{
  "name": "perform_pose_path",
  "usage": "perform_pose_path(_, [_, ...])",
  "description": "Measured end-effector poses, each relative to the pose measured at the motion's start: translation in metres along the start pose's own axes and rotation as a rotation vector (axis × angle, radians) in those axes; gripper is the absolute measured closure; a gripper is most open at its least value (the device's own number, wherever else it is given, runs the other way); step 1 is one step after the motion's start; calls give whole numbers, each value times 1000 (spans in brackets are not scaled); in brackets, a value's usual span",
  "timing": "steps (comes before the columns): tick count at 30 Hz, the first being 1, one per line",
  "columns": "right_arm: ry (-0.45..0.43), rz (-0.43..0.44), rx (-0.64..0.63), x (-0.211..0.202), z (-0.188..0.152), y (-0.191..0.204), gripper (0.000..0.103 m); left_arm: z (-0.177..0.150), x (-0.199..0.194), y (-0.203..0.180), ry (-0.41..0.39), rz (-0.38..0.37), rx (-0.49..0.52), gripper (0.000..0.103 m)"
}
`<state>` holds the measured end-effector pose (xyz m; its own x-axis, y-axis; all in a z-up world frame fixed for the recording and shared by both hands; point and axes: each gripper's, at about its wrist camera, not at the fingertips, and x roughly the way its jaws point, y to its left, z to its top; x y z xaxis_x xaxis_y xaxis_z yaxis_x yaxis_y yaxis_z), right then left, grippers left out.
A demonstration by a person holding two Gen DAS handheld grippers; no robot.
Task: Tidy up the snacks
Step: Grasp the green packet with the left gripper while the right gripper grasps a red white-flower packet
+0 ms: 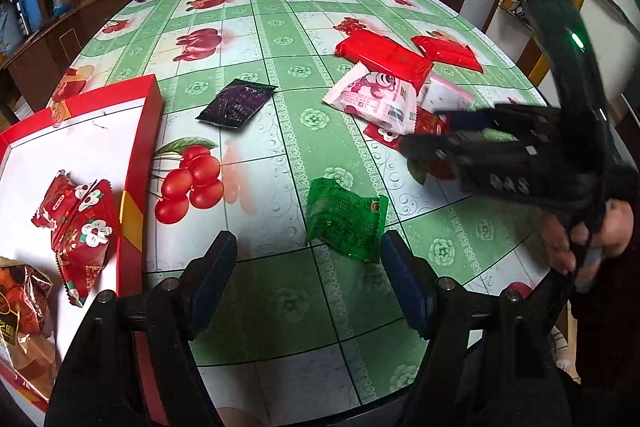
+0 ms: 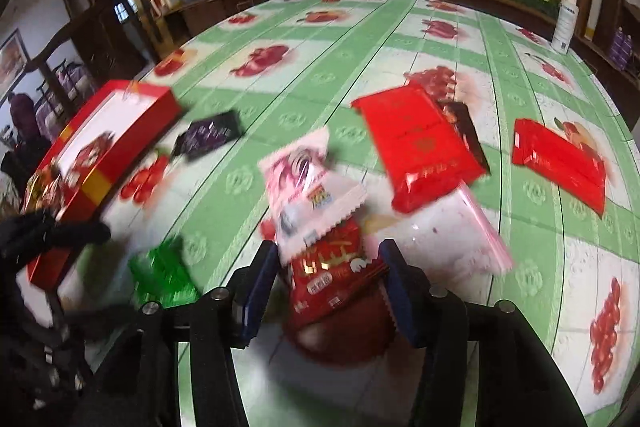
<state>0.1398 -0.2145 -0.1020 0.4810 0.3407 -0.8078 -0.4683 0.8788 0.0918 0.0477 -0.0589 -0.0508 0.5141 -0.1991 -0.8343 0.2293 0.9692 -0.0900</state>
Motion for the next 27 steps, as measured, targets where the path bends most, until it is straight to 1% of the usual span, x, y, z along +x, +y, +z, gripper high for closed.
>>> perform_pose_path(4, [28, 51, -31, -21, -28, -7, 55, 4, 5, -6, 7, -10, 22, 29])
perform_pose_path(5, [30, 52, -40, -26, -34, -9, 55, 5, 7, -10, 10, -15, 36, 29])
perform_pose_path(9, [24, 14, -42, -39, -51, -21, 52, 9, 17, -21, 24, -27, 67, 29])
perform_pose_path(11, [22, 8, -18, -41, -54, -27, 42, 9, 25, -23, 37, -32, 65, 29])
perform_pose_path(12, [20, 3, -11, -41, -54, -28, 39, 9, 25, -23, 22, -19, 69, 29])
perform_pose_path(14, [15, -7, -15, -40, -52, -27, 34, 9, 25, -24, 20, -18, 75, 29])
perform_pose_path(17, [4, -28, -50, -36, -53, -19, 29, 8, 24, -21, 6, -43, 65, 29])
perform_pose_path(19, [-2, -53, -77, -35, -57, -13, 29, 7, 23, -22, -4, -43, 68, 29])
perform_pose_path(20, [-8, -52, -78, -36, -57, -11, 31, 6, 23, -23, -9, -44, 76, 32])
perform_pose_path(21, [-12, -47, -73, -35, -58, -10, 32, 6, 23, -25, -15, -43, 86, 35])
perform_pose_path(22, [-19, -54, -72, -36, -58, -9, 38, 6, 23, -27, -22, -39, 94, 45])
perform_pose_path(23, [-28, -61, -74, -36, -58, -8, 51, 6, 23, -28, -26, -36, 99, 54])
perform_pose_path(26, [-27, -58, -75, -37, -59, -4, 51, 7, 22, -28, -31, -57, 92, 62])
perform_pose_path(27, [-26, -54, -74, -38, -60, -3, 51, 6, 21, -27, -33, -62, 89, 62])
